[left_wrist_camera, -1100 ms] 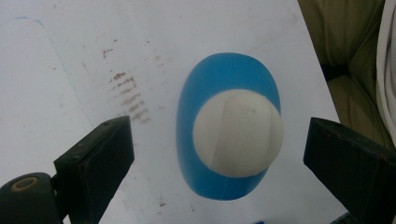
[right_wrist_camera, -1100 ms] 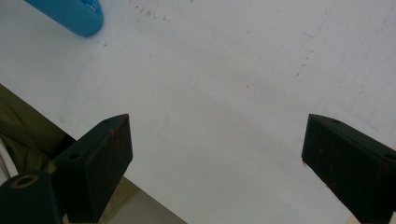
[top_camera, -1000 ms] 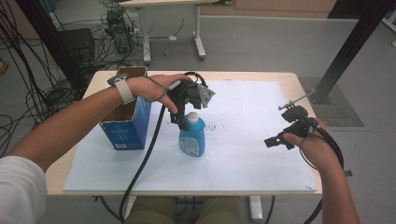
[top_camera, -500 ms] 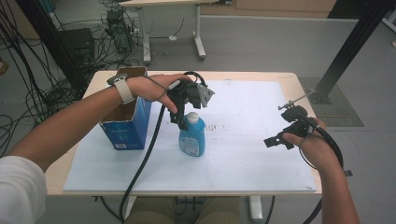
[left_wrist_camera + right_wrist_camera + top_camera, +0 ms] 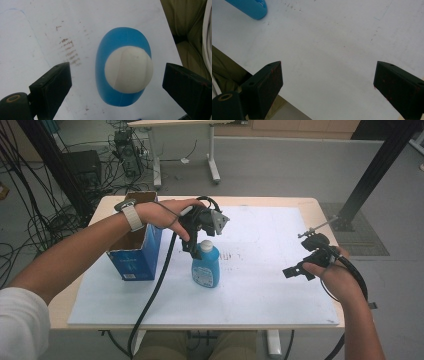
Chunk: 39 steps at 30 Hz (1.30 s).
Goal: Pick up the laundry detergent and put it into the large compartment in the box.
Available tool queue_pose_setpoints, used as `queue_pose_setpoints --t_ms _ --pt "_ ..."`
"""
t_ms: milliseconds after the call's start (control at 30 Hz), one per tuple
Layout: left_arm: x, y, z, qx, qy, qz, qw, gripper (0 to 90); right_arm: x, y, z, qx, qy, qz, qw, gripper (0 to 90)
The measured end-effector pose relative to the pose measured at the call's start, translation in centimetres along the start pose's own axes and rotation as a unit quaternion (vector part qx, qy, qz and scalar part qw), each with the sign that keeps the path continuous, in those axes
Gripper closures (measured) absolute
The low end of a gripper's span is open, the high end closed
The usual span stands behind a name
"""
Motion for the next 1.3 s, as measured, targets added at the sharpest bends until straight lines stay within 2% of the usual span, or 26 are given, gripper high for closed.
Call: queue_pose_setpoints --t_ms 733,1300 --pt "0.1 0.2 -0.1 0.001 0.001 -0.003 1.0000 10.0 -0.1 0.1 0.1 0.000 0.003 0.000 1.0000 8.7" --pt "0.0 1.4 -0.4 0.013 0.003 -0.005 0.9999 10.2 -0.1 0.2 0.4 -0.001 0.004 -0.001 1.0000 8.7"
Point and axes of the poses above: each handheld gripper's, and its own axes: y roughly forward along the jaws, z roughly out of its underside, x roughly to its left, the point moved 8 cm from there along y, roughly forward along the jaws, and after that the axes turned 3 degrees about -y, right-handed, at the moved point
